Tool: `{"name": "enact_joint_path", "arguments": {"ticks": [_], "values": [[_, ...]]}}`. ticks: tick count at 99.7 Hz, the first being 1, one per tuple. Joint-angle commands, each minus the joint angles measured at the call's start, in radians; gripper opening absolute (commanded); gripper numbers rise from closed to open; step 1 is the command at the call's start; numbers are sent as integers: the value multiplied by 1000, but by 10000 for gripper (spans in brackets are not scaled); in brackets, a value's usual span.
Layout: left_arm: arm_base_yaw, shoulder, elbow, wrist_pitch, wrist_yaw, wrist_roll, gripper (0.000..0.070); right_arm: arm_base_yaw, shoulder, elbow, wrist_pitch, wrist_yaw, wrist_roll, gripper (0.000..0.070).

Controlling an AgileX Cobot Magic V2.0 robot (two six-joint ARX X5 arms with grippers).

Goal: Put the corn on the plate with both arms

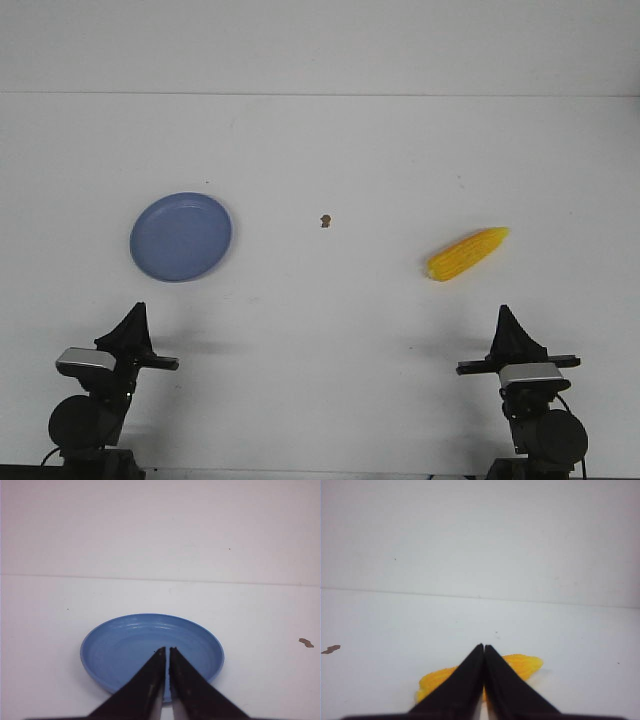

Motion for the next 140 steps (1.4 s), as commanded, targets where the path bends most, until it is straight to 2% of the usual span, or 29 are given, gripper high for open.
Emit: {"name": "enact_joint_path", "arguments": {"ticks": [1,13,27,46,69,93,111,122,140], "values": [[1,-1,-18,12,-2,0,12,1,0,-2,11,0,10,7],[1,-1,-16,12,-2,-12,12,1,0,-2,22,0,5,7],[1,-1,8,8,-2,-88,12,1,0,2,42,-1,6,7],[1,24,91,-21,-3,-138,12,2,1,79,-30,0,8,7],[1,195,319,-183,-6,-130,12,1,75,267,-227,12,11,7],[1,499,671,-433,-6,-124,12,1,324,542,-482,35,10,7],[1,734,901,-660,-6,-47,13,1,555,744,-670,30,11,7],[1,844,983,-741,-5,-27,13,2,669,824,-732,26,11,7],[1,930,1009,-743,-5,-1,13,2,779,865,-736,23,11,7]]}}
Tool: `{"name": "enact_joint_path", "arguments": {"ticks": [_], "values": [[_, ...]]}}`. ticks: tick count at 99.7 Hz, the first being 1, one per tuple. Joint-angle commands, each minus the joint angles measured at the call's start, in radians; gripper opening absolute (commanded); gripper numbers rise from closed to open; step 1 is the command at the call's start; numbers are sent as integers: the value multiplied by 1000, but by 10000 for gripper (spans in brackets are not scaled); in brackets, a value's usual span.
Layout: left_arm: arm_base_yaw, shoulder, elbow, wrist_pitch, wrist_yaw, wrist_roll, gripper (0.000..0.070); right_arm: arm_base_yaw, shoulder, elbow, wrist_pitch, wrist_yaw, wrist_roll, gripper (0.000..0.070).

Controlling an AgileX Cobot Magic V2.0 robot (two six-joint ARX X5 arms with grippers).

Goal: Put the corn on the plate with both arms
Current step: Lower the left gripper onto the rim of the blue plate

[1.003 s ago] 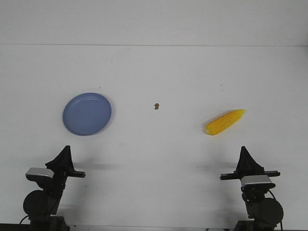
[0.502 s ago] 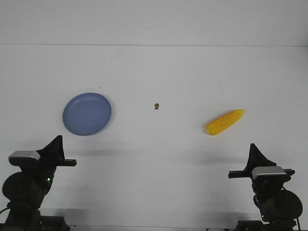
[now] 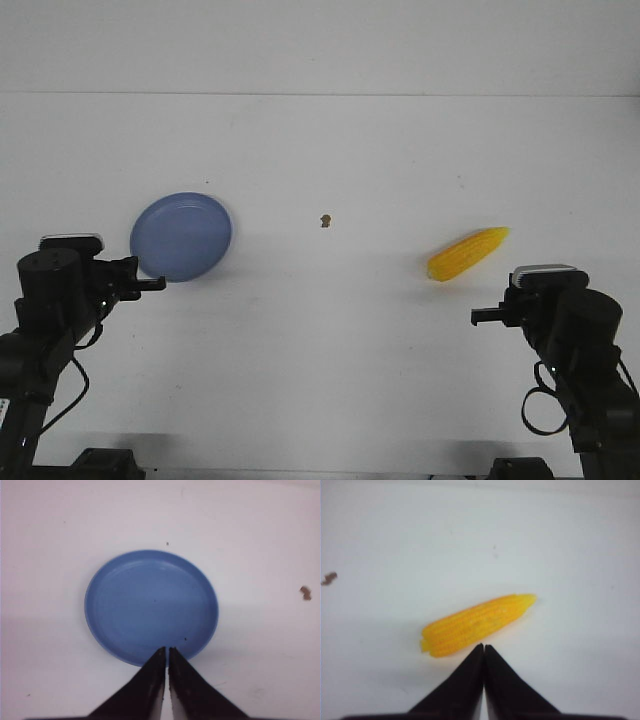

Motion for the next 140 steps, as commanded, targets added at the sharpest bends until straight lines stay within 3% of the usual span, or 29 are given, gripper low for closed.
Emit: {"name": "enact_joint_path", "arguments": {"ticks": [1,25,30,41,45,48,86,97,140], "values": [[1,16,21,4,-4,24,12,1,19,25,3,-3,8,7],[1,24,21,-7,-4,19,32,1,36,25,-8,-3,8,29],[1,24,21,-7,-5,17,107,1,35,25,-15,-3,8,138],[1,24,21,-6,-5,-4,439,1,34,25,-34,-2,11,556],[1,24,21,-6,-5,-4,523,1,34,25,-35,0,27,634],[1,24,21,-7,-5,-4,556,1,34,25,-35,0,35,654],[29,85,21,76,-6,-54,543,1,35,25,-26,0,45,657],[74,198,48,110,-4,-84,543,1,35,25,-26,0,45,657],[147,724,303,96,-5,-74,544,1,35,25,-31,-1,45,657]]}}
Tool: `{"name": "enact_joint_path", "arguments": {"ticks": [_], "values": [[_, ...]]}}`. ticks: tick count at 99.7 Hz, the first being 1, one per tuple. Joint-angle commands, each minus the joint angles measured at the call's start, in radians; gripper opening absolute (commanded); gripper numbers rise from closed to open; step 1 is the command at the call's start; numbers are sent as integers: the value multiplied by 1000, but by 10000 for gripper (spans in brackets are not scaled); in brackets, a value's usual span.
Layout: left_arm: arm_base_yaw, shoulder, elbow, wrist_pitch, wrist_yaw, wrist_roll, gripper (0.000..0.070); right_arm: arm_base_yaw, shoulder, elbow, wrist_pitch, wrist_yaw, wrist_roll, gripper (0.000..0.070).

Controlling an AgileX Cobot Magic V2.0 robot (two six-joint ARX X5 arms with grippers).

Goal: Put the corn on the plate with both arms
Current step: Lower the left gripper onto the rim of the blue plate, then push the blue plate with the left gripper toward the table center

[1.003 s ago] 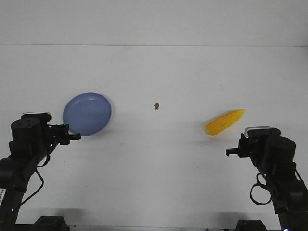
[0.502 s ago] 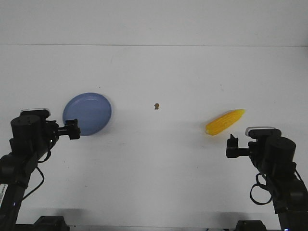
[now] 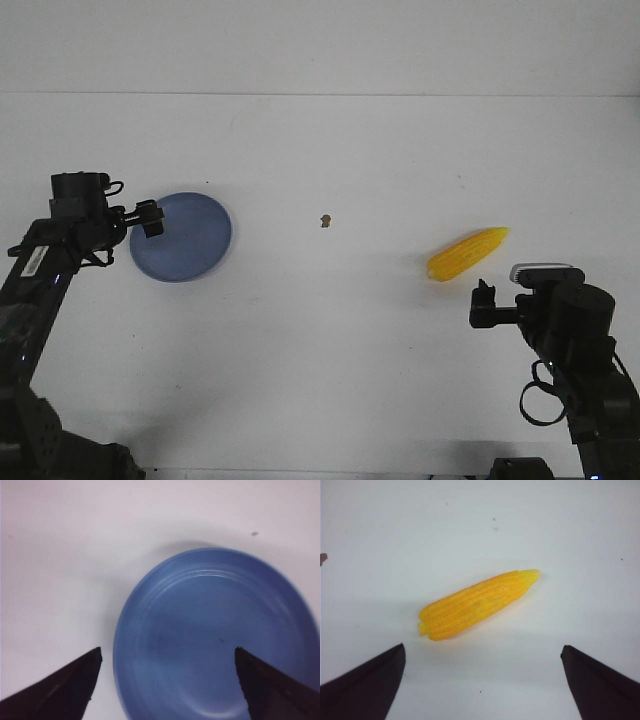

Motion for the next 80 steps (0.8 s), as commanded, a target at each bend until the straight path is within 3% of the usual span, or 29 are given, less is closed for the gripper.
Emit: {"name": "enact_joint_path", "arguments": {"ticks": [1,69,74,80], "values": [[8,68,37,-3,-4,2,544,1,4,21,6,-1,14,657],[45,295,55,-2,-4,5,536,1,3,21,-15,-1,14,657],[45,295,55,-4,-4,5,475,1,4,21,-15,-1,14,657],[45,294,55,-2,-4,5,257,1,3,21,-16,-1,14,657]]}}
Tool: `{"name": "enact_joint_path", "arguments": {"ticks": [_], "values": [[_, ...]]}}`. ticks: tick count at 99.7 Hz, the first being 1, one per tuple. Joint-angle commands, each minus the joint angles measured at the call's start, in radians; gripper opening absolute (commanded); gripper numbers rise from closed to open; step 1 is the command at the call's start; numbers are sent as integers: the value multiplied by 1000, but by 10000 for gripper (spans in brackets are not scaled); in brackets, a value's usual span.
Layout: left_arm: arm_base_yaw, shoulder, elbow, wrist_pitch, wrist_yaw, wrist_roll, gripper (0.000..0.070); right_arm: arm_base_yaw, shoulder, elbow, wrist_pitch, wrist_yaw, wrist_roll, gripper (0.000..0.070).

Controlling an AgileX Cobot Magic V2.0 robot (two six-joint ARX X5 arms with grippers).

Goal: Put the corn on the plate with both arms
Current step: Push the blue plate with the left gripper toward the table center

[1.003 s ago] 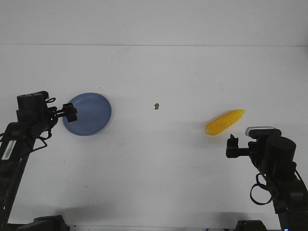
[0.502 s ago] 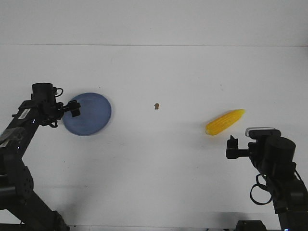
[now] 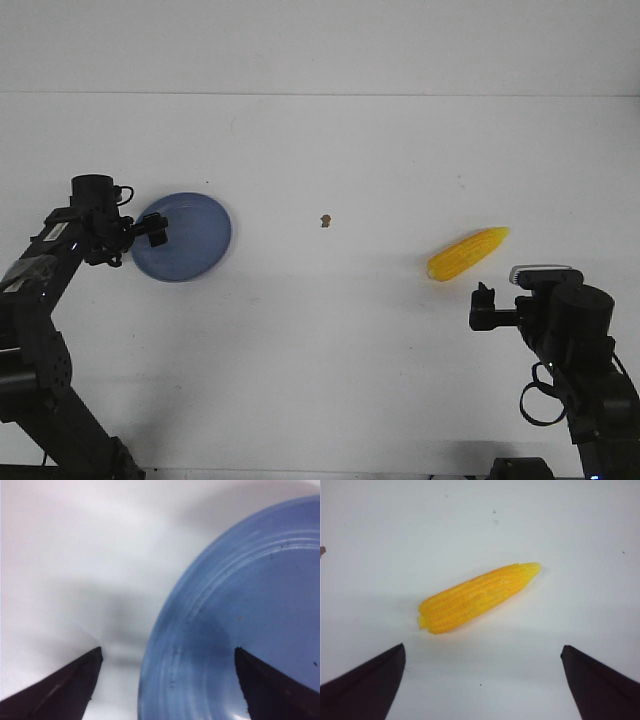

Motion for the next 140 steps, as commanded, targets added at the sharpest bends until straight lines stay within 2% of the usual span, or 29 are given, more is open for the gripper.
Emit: {"name": "enact_joint_path", "arguments": {"ticks": [1,5,6,23,47,57,77,94,107,140], "values": [[3,39,13,-4,2,4,209,1,4,21,6,-1,14,657],[3,37,13,-5,2,5,22,1,3,21,6,-1,14,657],[3,37,13,-5,3,6,0,1,4,21,6,-1,14,657],[3,32,13,-3,77,9,8,1,4,21,6,-1,14,657],[-6,-51,13,-5,360,17,8,1,4,21,6,0,14,657],[-35,-94,13,-13,426,16,8,1,4,21,6,0,14,657],[-162,-130,9,-57,485,30,8,1,4,21,6,0,14,657],[-312,-126,-5,-87,486,33,7,1,4,21,6,0,14,657],[-412,-126,-28,-141,486,69,7,1,4,21,5,0,14,657],[-569,-126,-193,-25,486,41,7,1,4,21,-1,-1,14,657]]}}
